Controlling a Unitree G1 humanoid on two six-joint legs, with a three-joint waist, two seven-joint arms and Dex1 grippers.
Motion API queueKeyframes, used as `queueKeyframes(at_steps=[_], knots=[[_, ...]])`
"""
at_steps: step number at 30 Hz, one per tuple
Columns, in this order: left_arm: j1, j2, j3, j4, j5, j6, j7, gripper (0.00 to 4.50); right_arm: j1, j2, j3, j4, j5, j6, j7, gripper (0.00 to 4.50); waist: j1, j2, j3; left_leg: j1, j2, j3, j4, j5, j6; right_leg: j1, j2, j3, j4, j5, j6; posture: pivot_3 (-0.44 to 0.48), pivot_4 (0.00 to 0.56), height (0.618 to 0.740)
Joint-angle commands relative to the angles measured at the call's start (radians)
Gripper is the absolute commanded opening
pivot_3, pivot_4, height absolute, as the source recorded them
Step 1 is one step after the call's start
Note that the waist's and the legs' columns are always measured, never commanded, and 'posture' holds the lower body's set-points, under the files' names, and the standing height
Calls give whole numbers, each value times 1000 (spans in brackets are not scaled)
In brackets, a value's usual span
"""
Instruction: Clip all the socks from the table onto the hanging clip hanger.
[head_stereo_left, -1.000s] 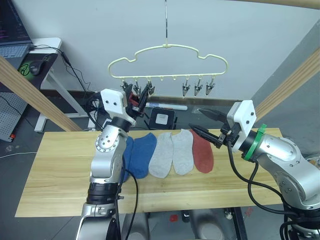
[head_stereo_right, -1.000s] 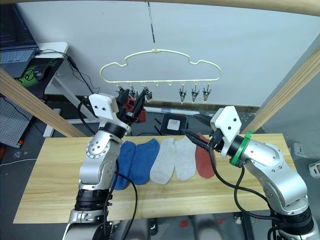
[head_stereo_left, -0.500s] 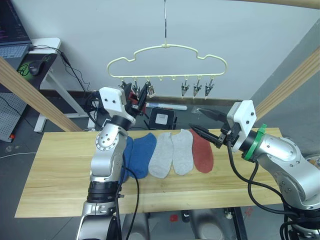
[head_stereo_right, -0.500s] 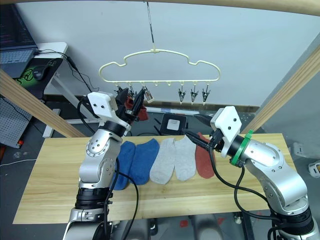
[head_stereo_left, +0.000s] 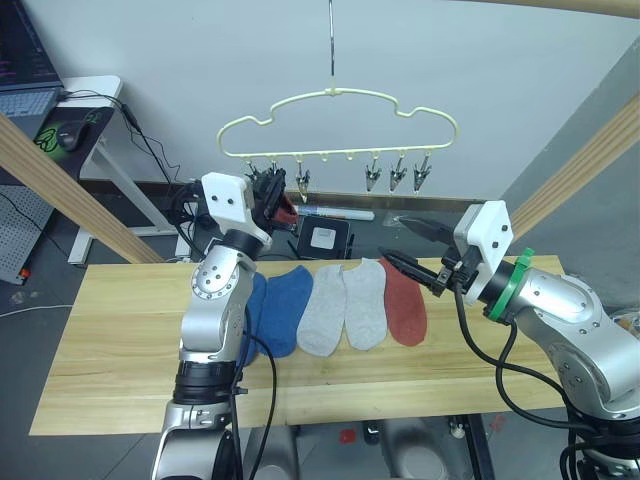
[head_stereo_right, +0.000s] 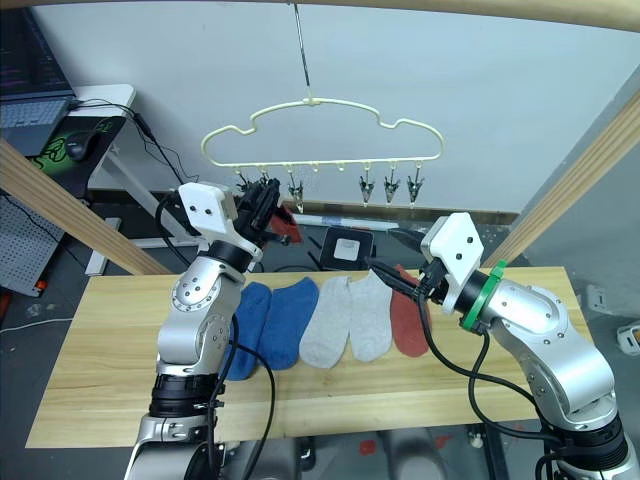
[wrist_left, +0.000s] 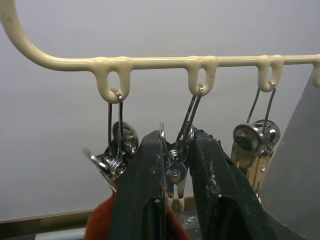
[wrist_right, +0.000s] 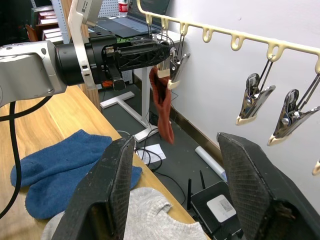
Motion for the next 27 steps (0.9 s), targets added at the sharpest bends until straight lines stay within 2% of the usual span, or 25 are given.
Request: queueKeyframes(at_steps=[1, 8, 15, 22, 27], knots=[[-5, 15, -1, -58, 6, 0, -7, 383, 4, -7, -16, -32, -6, -22, 1, 2750, 0, 0, 0, 0, 0, 0, 0, 0, 0, 0, 0, 0, 0, 0, 0, -184, 291, 740], [14, 28, -3, -89, -17, 23, -34, 380, 16, -27, 14, -9, -64, -9, -11, 2750, 0, 0, 0, 0, 0, 0, 0, 0, 0, 0, 0, 0, 0, 0, 0, -177, 287, 740], [34, 57, -2, -135, -50, 74, -76, 379, 20, -24, 90, 110, -156, 102, -77, 2750, 0, 0, 0, 0, 0, 0, 0, 0, 0, 0, 0, 1, 0, 0, 0, -171, 297, 740], [51, 69, -12, -179, -63, 115, -97, 379, -20, 68, 150, 400, -289, -11, -129, 2750, 0, 0, 0, 0, 0, 1, 0, 0, 0, 0, 0, 1, 0, 0, 0, -147, 315, 740], [53, 68, -13, -198, -67, 138, -97, 379, -83, 117, 184, 690, -377, -163, -116, 2750, 0, 1, 0, 0, 0, 1, 0, 0, 0, -1, 0, 1, 0, 0, 0, -137, 323, 740]])
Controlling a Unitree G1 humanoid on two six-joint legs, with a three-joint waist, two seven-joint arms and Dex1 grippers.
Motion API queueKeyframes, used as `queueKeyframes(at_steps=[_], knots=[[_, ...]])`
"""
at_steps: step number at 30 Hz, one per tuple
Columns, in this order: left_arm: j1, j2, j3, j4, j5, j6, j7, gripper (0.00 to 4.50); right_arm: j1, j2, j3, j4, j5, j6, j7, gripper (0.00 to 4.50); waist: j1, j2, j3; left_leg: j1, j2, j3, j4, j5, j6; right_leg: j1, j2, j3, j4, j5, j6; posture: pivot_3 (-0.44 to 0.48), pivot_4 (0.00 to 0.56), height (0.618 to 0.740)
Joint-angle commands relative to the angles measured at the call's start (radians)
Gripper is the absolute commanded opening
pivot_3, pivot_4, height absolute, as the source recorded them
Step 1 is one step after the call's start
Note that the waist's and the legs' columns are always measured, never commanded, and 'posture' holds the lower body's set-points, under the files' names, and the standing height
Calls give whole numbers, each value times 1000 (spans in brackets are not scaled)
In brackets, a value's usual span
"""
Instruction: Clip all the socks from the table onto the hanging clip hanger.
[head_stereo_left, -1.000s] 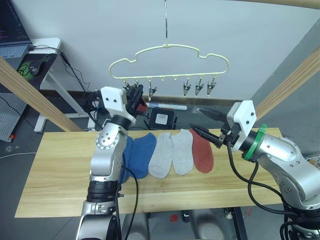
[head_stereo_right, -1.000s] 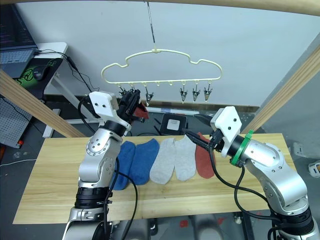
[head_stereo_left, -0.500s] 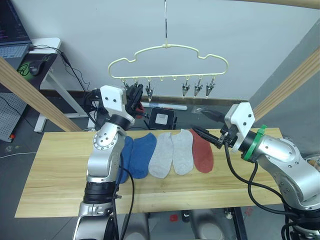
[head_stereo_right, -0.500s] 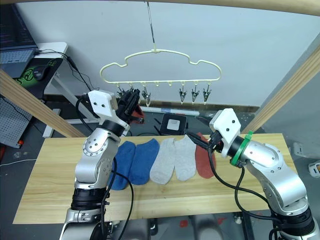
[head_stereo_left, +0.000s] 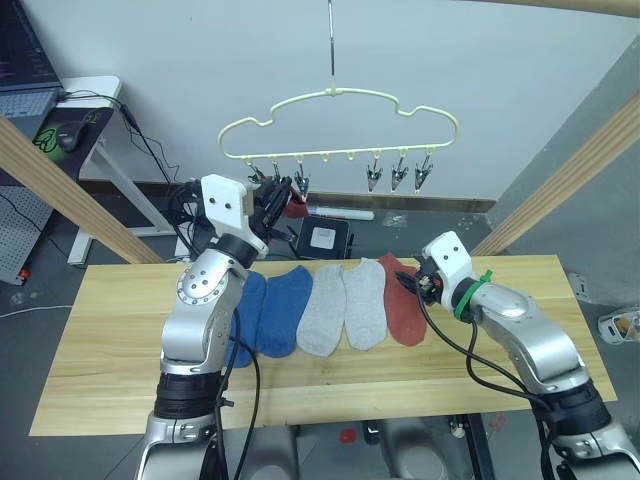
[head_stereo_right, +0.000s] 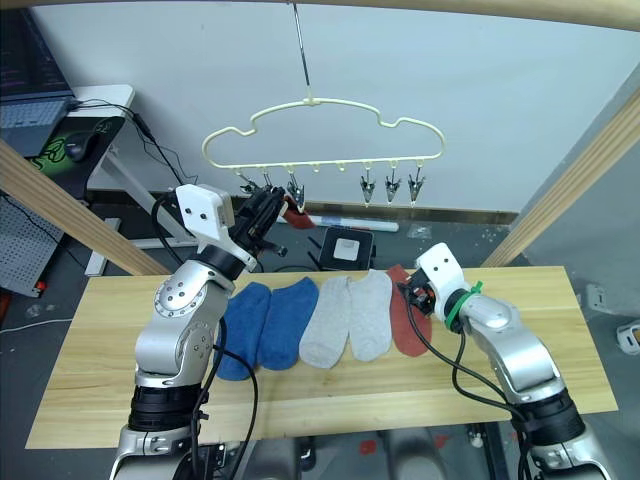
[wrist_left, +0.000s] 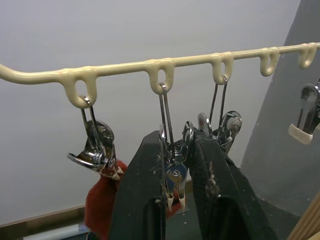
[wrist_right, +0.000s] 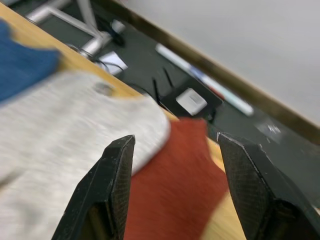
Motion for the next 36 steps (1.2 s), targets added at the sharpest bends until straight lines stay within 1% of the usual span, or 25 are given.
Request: queueKeyframes(at_steps=[1, 3, 4, 6, 8, 17, 25, 27, 29, 34, 35, 36], knots=[[2, 3, -4, -64, -14, 7, -8, 379, -40, 23, 8, 151, -54, -119, 13, 2750, 0, 0, 0, 0, 0, 0, 0, 0, 0, 0, 0, 0, 0, 0, 0, -123, 324, 740], [2, 5, -3, -72, -15, 16, -8, 379, -59, 44, -13, 208, -52, -155, 22, 2750, 2, 1, 0, 0, 0, 0, 0, 0, 0, 0, 0, 0, 0, 0, 0, -114, 325, 740], [2, 7, -1, -75, -15, 20, -8, 379, -66, 49, -18, 226, -54, -168, 28, 2916, 2, 1, 1, 0, 0, 0, 0, 0, 0, 0, 0, 0, 0, 0, 0, -114, 325, 740], [0, 13, 4, -78, -15, 24, -9, 379, -77, 55, -6, 262, -70, -190, 47, 3296, 3, 1, 1, 0, 1, 0, -1, 0, 0, 0, 0, 1, 0, 0, 0, -109, 325, 740], [-1, 16, 6, -78, -15, 27, -10, 379, -86, 59, 9, 297, -87, -206, 65, 3958, 3, 1, 1, 0, 1, 0, -1, 0, 0, 0, 0, 1, 0, 0, 0, -107, 324, 740], [-8, 21, 5, -80, -18, 39, -13, 379, -154, 87, 16, 482, -137, -284, 110, 3978, 4, 1, 1, 0, 0, 0, -1, 0, 0, 0, 0, 1, 0, 0, 0, -102, 323, 740], [-9, 30, 7, -80, -22, 42, -16, 379, -190, 112, 28, 573, -161, -293, 161, 3978, 5, 2, 1, 0, 1, 0, -1, 0, 0, 0, 0, 1, 0, 0, 0, -96, 315, 740], [-10, 31, 7, -80, -23, 42, -17, 379, -188, 114, 28, 581, -168, -272, 157, 3622, 5, 2, 1, 0, 1, 0, -1, 0, 0, 0, -1, 1, 0, 0, 0, -96, 314, 740], [-10, 31, 7, -81, -24, 42, -18, 379, -166, 103, 25, 558, -171, -249, 160, 3125, 6, 2, 1, 0, 1, 0, -1, 0, 0, 0, -1, 1, 0, 0, 0, -100, 314, 740], [-8, 29, 8, -81, -25, 42, -20, 378, -59, 39, 7, 423, -164, -191, 186, 1425, 21, 2, 1, 0, 1, -1, -1, 0, 0, 1, -1, 1, 0, 0, 0, -107, 318, 740], [-9, 29, 8, -80, -25, 42, -20, 378, -38, 24, 1, 395, -160, -183, 192, 961, 25, 2, 1, 0, 1, -1, -1, 0, 0, 1, -1, 1, -1, 0, 0, -109, 319, 740], [-9, 28, 9, -79, -26, 41, -21, 378, -18, 7, -6, 366, -156, -174, 201, 676, 28, 2, 1, 0, 1, -1, -1, 0, 0, 1, -1, 1, -1, 0, 0, -109, 319, 740]])
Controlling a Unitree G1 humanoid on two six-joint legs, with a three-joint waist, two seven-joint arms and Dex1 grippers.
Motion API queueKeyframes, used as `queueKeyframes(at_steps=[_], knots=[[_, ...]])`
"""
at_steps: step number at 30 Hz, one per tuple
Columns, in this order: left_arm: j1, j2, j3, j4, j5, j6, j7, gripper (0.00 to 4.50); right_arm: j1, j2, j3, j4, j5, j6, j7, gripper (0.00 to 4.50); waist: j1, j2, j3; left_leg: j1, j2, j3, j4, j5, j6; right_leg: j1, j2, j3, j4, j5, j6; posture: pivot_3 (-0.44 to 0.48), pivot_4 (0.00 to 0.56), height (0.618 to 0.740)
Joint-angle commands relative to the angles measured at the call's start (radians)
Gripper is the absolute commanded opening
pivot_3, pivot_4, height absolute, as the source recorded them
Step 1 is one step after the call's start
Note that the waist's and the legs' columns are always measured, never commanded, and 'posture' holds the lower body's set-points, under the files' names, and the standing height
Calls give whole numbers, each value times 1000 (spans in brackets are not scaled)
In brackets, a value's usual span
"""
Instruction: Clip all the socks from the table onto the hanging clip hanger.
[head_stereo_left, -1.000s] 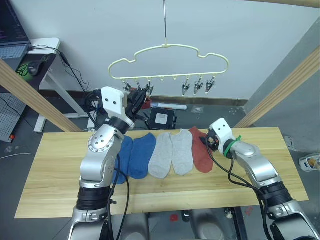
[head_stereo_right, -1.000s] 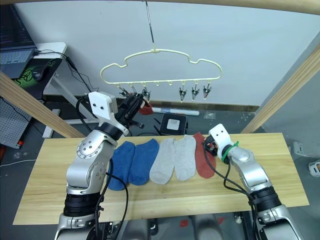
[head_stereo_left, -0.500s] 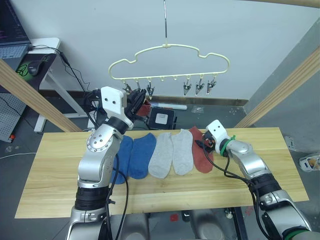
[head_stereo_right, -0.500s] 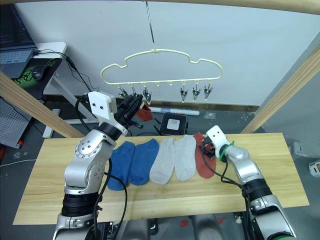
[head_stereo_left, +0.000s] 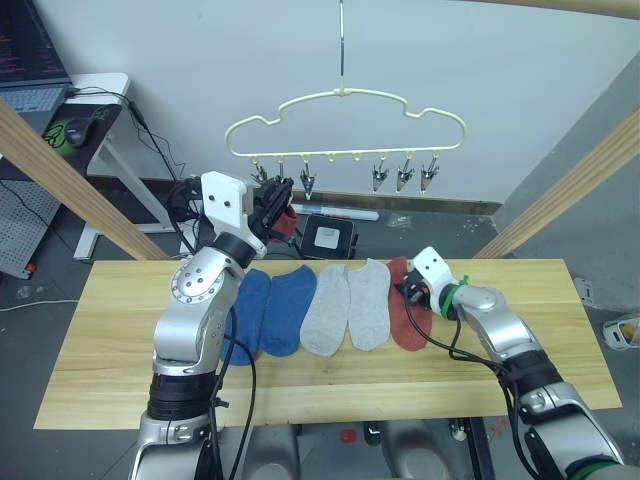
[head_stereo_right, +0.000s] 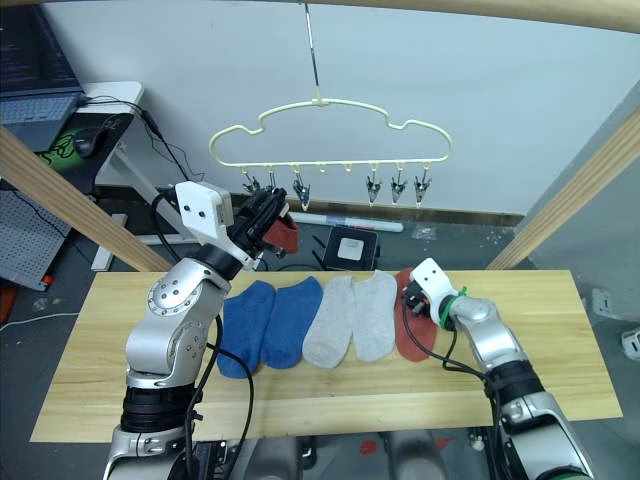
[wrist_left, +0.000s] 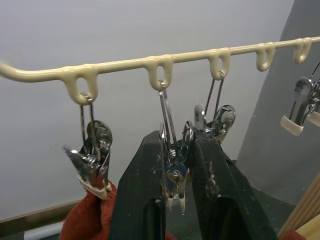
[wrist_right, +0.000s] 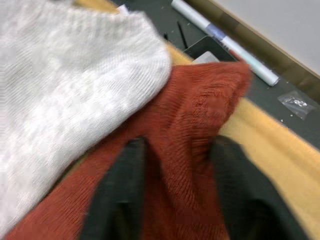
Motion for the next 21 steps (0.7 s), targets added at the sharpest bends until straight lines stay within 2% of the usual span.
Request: queueKeyframes(at_steps=[1, 2, 11, 14, 18, 21], knots=[[-6, 1, 4, -46, -10, -10, -3, 376, 88, -64, -32, -87, 4, 57, 33, 384, 6, 0, 0, 0, 0, 0, 0, 0, 0, 0, 0, 0, 0, 0, 0, -110, 321, 740], [-7, 1, 5, -45, -10, -10, -3, 375, 101, -74, -36, -107, 8, 64, 40, 28, 8, 0, 0, 0, 0, 0, 0, 0, 0, 0, -1, 0, 0, 0, 0, -110, 321, 740], [-5, 2, 12, -40, -16, -11, -5, 375, 140, -102, -56, -183, 29, 67, 64, 0, 0, 1, 0, 1, 0, 1, 0, 0, 0, 0, 2, 0, 0, 0, 1, -114, 325, 740], [-4, 2, 12, -42, -16, -9, -4, 372, 139, -97, -74, -190, 42, 73, 58, 714, 0, 1, 1, 1, 0, 1, 0, 0, 0, 0, 2, 0, 0, 0, 1, -112, 327, 740], [0, 0, 10, -46, -15, -9, -3, 369, 143, -80, -114, -227, 58, 124, 23, 2141, 1, 1, 1, 1, -1, 2, 0, 0, 0, 0, 2, 0, -1, 0, 1, -107, 330, 740], [1, 1, 11, -47, -16, -9, -3, 369, 154, -37, -180, -289, 113, 234, -29, 3100, 1, 2, 1, 1, -1, 1, 0, 0, 0, -1, 2, 0, -1, 0, 1, -103, 332, 740]])
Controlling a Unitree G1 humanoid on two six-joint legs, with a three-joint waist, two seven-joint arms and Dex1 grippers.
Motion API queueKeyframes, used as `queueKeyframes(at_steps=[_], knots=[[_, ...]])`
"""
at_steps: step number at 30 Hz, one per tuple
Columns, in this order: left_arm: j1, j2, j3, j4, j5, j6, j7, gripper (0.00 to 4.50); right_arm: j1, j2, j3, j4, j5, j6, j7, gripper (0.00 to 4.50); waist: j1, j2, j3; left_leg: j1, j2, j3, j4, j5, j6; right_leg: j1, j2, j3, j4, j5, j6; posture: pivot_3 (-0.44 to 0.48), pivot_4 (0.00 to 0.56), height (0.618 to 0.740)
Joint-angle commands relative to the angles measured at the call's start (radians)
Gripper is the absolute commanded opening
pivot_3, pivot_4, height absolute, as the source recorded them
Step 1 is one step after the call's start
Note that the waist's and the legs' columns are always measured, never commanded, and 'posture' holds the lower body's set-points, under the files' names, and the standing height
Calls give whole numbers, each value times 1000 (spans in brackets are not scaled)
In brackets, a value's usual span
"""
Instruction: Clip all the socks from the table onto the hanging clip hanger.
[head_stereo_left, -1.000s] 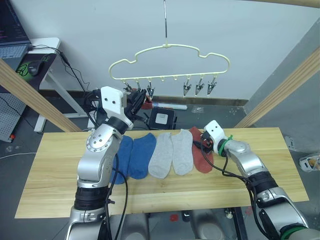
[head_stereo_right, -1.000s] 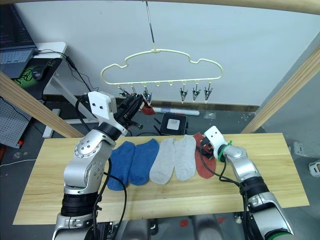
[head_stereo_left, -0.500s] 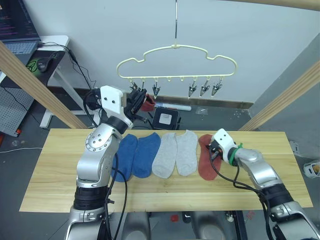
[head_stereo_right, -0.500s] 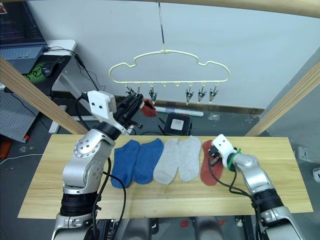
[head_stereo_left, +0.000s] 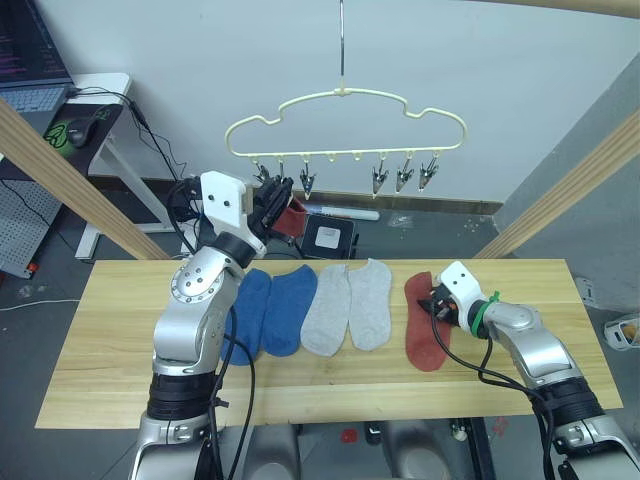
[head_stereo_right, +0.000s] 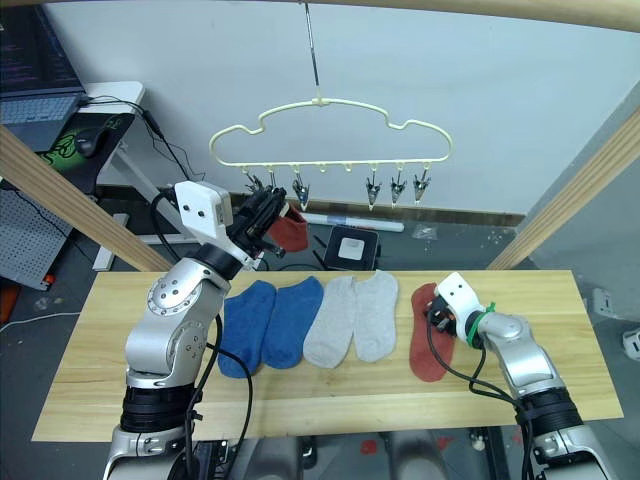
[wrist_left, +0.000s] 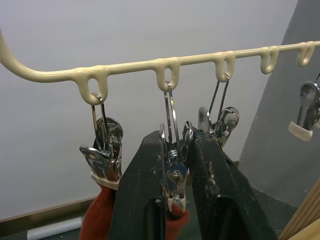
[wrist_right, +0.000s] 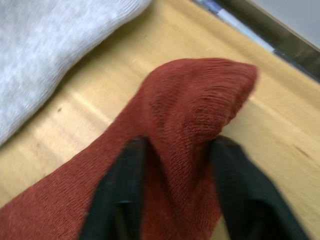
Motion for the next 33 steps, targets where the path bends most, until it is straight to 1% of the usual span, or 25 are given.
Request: queueKeyframes(at_steps=[1, 5, 11, 19, 20, 22, 27, 29, 30, 33], knots=[[1, 2, 11, -45, -13, -11, -3, 369, 22, 48, -94, -104, 67, 117, -73, 3409, 0, 0, 0, 0, 0, 0, 0, 0, 0, 0, 0, 0, 0, 0, 0, -103, 332, 740], [1, 3, 15, -44, -14, -9, -2, 368, 45, 134, -130, -147, 67, 152, -185, 3463, 0, 0, 0, 0, 0, -1, 0, 0, 0, 0, 0, 1, 0, 0, 0, -107, 332, 740], [-6, 2, 13, -37, -15, -7, -3, 361, 37, 227, -127, -86, 31, 94, -306, 3463, -1, 1, 1, 0, 0, 1, 0, 0, 0, -1, 0, 1, 0, 0, 0, -106, 331, 740], [-10, 4, 16, -35, -15, -4, -5, 361, 6, 273, -98, 5, -2, 30, -363, 3463, -1, 2, 1, -1, 0, 1, -1, 0, 0, -2, 0, 0, 0, 0, 0, -105, 329, 740], [-10, 4, 16, -35, -15, -4, -5, 361, 4, 274, -94, 10, -6, 30, -363, 3093, -1, 2, 1, -1, 0, 1, -1, 0, 0, -2, 0, 0, 0, 0, 0, -105, 329, 740], [-8, 5, 18, -36, -15, -3, -6, 361, 1, 276, -88, 20, -9, 20, -364, 2545, -1, 2, 1, -1, 0, 1, -1, 0, 0, -2, 0, 1, 0, 0, 0, -101, 328, 740], [-4, 7, 19, -40, -16, 0, -7, 361, -4, 267, -80, 33, -16, -5, -361, 734, -1, 2, 1, -1, 0, 1, -1, 0, 0, -2, 0, 0, 0, 0, 0, -100, 328, 740], [-2, 8, 19, -42, -16, 2, -8, 361, -3, 260, -78, 30, -16, -20, -353, 118, -1, 2, 1, -1, 0, 1, -1, 0, 0, -2, 0, 0, 0, 0, 0, -100, 328, 740], [-1, 9, 20, -43, -17, 3, -8, 361, -1, 252, -74, 19, -15, -27, -341, 0, -1, 2, 1, -1, 0, 1, -1, 0, 0, -2, 0, 0, 0, 0, 0, -100, 328, 740], [1, 15, 27, -51, -28, 11, -15, 361, 5, 223, -51, -41, -4, -42, -282, 0, -1, 2, 1, -1, 0, 1, -1, 0, 0, -2, 0, 1, 0, 0, 0, -100, 328, 740]])
